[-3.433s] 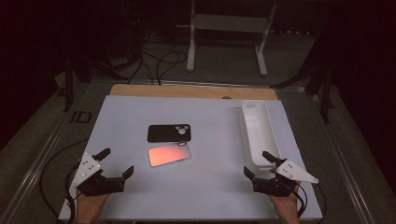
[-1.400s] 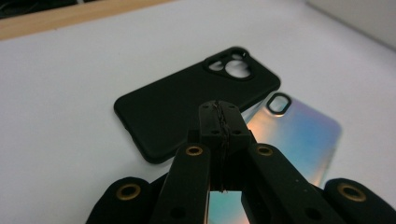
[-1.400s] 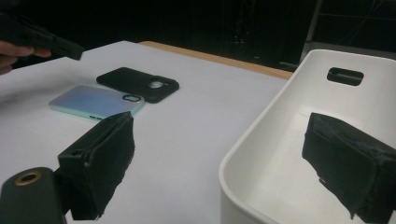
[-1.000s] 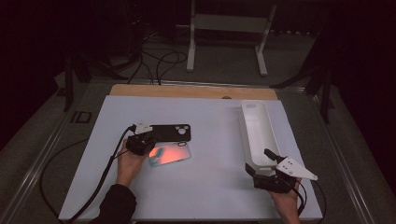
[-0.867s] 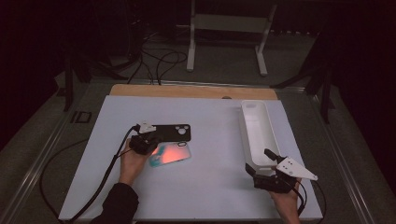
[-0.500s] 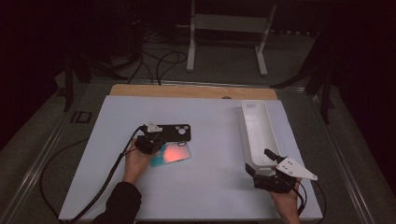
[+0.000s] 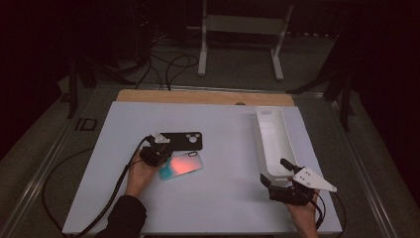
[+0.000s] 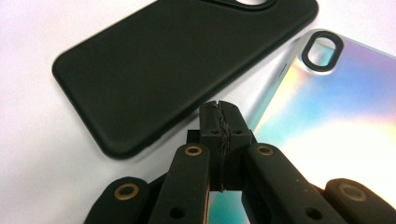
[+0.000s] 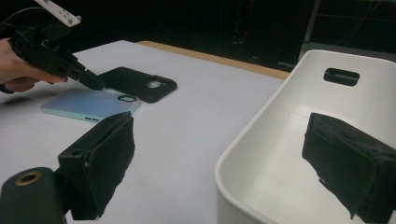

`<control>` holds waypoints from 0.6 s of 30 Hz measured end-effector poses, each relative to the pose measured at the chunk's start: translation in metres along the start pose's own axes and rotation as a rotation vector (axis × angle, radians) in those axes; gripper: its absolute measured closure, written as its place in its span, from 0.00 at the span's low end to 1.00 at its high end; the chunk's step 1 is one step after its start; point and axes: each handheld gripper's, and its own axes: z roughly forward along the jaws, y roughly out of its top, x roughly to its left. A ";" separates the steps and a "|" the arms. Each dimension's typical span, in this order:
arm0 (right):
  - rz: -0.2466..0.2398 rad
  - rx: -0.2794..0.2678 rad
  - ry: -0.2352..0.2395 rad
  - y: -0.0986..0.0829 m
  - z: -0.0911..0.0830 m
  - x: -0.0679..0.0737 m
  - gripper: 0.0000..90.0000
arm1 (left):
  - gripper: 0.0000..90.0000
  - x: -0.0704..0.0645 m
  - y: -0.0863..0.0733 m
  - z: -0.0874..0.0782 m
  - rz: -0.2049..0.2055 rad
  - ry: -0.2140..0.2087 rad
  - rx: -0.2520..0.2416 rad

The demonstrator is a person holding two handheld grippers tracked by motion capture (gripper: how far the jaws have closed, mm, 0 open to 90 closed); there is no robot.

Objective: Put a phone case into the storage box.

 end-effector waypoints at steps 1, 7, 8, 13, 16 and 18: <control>-0.001 -0.001 0.000 0.000 0.000 0.000 0.10 | 1.00 -0.002 -0.002 -0.001 0.005 -0.005 0.001; -0.002 0.000 -0.002 0.000 0.000 0.000 0.10 | 1.00 -0.016 -0.015 -0.010 0.012 -0.026 -0.016; -0.003 -0.001 0.000 0.000 0.000 0.000 0.10 | 1.00 -0.017 -0.016 -0.011 0.011 -0.027 -0.017; -0.001 0.001 0.001 0.000 0.001 0.001 0.10 | 1.00 -0.019 -0.018 -0.013 0.011 -0.030 -0.019; -0.002 -0.002 -0.002 0.000 0.001 0.000 0.10 | 0.95 -0.019 -0.018 -0.016 0.019 0.014 -0.055; -0.002 -0.002 -0.003 0.000 0.001 0.000 0.10 | 0.89 -0.018 -0.017 -0.021 0.003 0.025 -0.094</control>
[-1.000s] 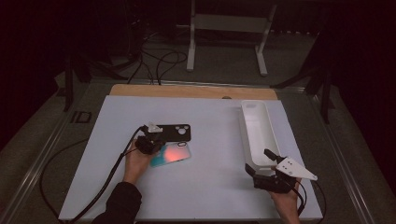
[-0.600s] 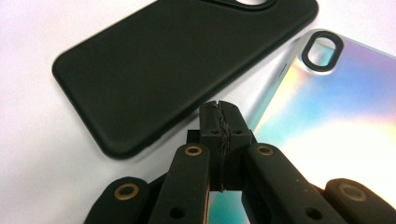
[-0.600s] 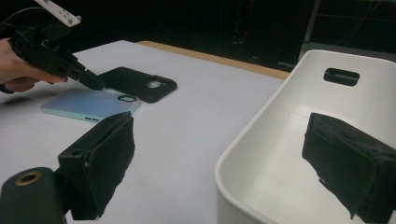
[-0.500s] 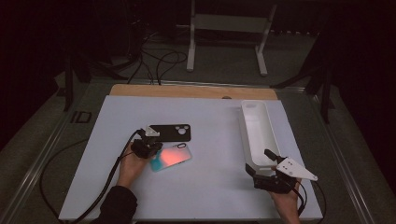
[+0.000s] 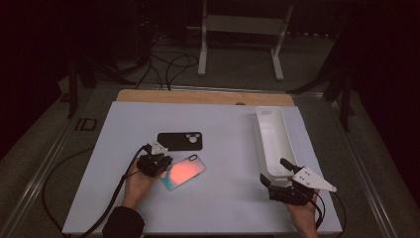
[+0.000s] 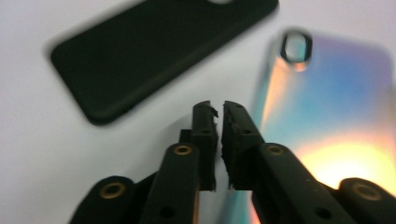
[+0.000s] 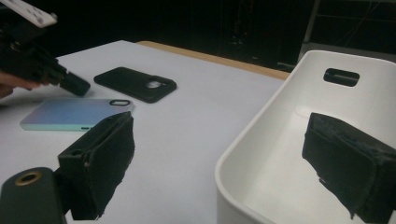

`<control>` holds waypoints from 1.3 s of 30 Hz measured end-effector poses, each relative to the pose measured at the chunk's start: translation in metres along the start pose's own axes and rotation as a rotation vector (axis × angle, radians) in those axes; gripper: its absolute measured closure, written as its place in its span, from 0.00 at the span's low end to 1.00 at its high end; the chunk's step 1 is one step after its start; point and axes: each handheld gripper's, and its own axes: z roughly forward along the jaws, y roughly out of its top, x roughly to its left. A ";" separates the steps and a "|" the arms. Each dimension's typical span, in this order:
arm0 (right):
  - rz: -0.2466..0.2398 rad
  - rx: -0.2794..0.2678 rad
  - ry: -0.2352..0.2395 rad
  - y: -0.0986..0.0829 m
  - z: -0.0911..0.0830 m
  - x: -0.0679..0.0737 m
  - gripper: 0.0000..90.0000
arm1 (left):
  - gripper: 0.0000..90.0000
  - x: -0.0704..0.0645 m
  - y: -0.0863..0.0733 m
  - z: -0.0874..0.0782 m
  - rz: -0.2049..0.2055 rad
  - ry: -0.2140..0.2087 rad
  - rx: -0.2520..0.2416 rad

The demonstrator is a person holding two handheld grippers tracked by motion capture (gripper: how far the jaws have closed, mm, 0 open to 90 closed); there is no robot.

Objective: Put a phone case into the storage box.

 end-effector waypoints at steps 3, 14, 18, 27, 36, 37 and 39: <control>0.000 0.000 0.002 0.000 0.000 0.000 0.10 | 0.76 0.003 0.003 -0.014 -0.020 -0.008 -0.100; -0.006 0.002 0.006 0.000 0.002 0.000 0.10 | 0.41 0.005 -0.020 -0.077 -0.040 -0.012 -0.371; -0.007 0.001 0.008 0.000 0.002 -0.001 0.10 | 0.32 0.006 -0.030 -0.084 -0.032 0.021 -0.383; 0.005 0.006 0.034 -0.001 0.002 -0.002 0.10 | 0.00 0.010 -0.065 -0.112 -0.074 0.072 -0.356; -0.005 0.000 0.039 -0.001 0.000 0.001 0.10 | 0.00 0.011 -0.066 -0.114 -0.075 0.073 -0.344; -0.001 -0.001 0.036 -0.001 0.000 0.001 0.10 | 0.00 0.010 -0.064 -0.113 -0.073 0.074 -0.329; 0.001 0.000 0.036 -0.001 -0.001 0.000 0.10 | 0.00 0.009 -0.062 -0.112 -0.076 0.059 -0.305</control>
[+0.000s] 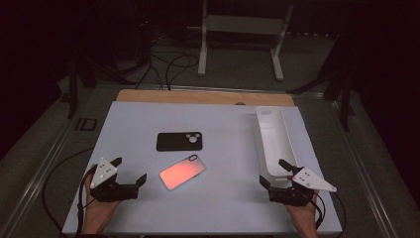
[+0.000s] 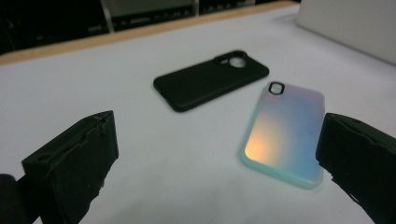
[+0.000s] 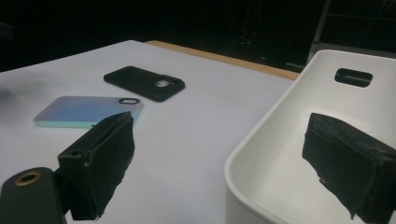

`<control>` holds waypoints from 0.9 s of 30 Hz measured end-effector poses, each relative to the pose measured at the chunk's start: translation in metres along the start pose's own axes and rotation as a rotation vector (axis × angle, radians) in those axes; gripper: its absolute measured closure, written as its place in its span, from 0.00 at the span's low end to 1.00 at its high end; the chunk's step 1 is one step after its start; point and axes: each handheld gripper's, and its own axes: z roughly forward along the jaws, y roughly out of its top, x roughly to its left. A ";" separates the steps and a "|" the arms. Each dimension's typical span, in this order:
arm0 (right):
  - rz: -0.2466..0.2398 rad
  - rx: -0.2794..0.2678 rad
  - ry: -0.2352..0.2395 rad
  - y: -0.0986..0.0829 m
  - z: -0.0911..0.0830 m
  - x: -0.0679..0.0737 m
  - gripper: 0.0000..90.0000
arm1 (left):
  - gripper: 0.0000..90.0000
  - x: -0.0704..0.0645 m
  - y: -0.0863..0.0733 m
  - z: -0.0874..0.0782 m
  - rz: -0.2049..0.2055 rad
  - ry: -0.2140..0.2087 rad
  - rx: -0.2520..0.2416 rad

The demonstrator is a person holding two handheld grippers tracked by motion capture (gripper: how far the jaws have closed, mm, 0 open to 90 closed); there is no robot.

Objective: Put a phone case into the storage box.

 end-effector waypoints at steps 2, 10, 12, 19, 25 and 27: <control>0.001 0.000 -0.005 0.000 0.000 -0.001 0.10 | 0.00 -0.002 0.002 0.003 0.007 -0.013 0.029; 0.008 0.007 -0.019 -0.001 -0.001 -0.001 0.10 | 0.00 -0.020 0.016 0.020 0.078 -0.043 0.139; 0.011 0.005 -0.022 -0.001 -0.002 -0.003 0.10 | 0.00 -0.024 0.019 0.027 0.087 -0.060 0.165; 0.015 0.007 -0.024 -0.002 -0.001 -0.002 0.10 | 0.00 -0.034 0.028 0.060 0.096 -0.090 0.278; 0.015 0.008 -0.024 -0.002 -0.001 -0.003 0.10 | 0.00 -0.040 0.033 0.079 0.144 -0.130 0.363; 0.015 0.009 -0.024 -0.002 -0.001 -0.003 0.10 | 0.00 -0.042 0.034 0.085 0.157 -0.136 0.378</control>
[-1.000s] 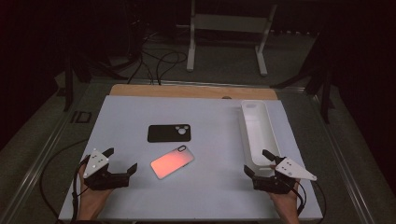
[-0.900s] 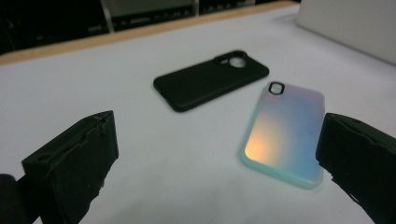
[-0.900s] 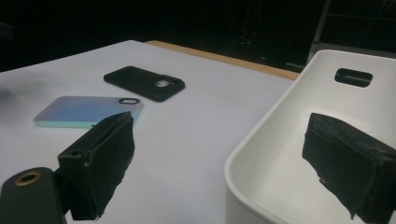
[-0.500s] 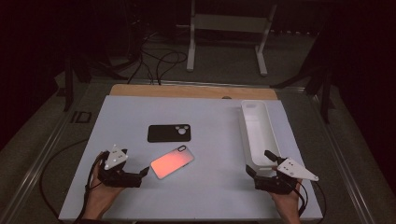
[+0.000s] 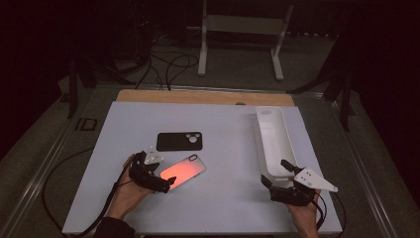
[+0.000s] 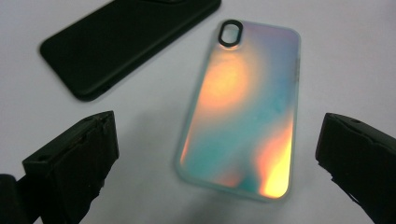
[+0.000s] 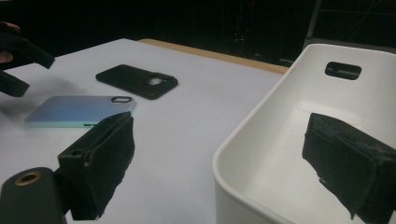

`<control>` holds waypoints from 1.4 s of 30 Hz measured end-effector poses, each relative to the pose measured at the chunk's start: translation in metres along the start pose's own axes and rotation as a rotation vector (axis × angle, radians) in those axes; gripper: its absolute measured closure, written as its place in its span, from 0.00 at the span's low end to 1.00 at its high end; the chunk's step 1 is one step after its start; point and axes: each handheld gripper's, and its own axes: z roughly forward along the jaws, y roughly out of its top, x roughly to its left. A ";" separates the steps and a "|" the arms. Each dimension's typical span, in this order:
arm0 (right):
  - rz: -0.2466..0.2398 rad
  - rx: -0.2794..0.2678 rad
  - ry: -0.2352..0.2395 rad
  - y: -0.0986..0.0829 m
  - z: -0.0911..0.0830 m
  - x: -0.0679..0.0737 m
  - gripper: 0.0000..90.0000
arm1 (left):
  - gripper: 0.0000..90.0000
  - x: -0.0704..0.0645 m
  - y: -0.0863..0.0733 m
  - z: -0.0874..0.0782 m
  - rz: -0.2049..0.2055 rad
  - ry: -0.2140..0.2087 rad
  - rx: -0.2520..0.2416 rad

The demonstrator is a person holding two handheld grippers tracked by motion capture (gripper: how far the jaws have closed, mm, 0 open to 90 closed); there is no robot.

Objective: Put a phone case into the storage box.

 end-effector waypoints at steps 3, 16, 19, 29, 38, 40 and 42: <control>-0.001 0.000 0.000 0.000 0.000 0.000 0.10 | 0.00 -0.001 0.004 0.006 0.015 -0.003 0.020; -0.001 0.002 -0.001 0.000 0.001 0.000 0.10 | 0.01 -0.008 0.015 0.031 0.048 -0.049 0.121; -0.001 0.002 0.000 0.000 0.001 0.000 0.10 | 0.01 -0.009 0.017 0.037 0.056 -0.053 0.142; -0.001 0.005 -0.001 -0.001 0.001 0.000 0.10 | 0.01 -0.012 0.020 0.050 0.069 -0.062 0.178; -0.001 0.008 -0.002 -0.001 0.001 0.000 0.10 | 0.05 -0.012 0.019 0.056 0.074 -0.066 0.207; -0.003 0.008 -0.001 -0.001 0.001 0.000 0.10 | 0.06 -0.012 0.020 0.056 0.084 -0.070 0.215; -0.004 0.008 0.000 -0.001 0.001 0.000 0.10 | 0.07 -0.012 0.021 0.056 0.083 -0.070 0.226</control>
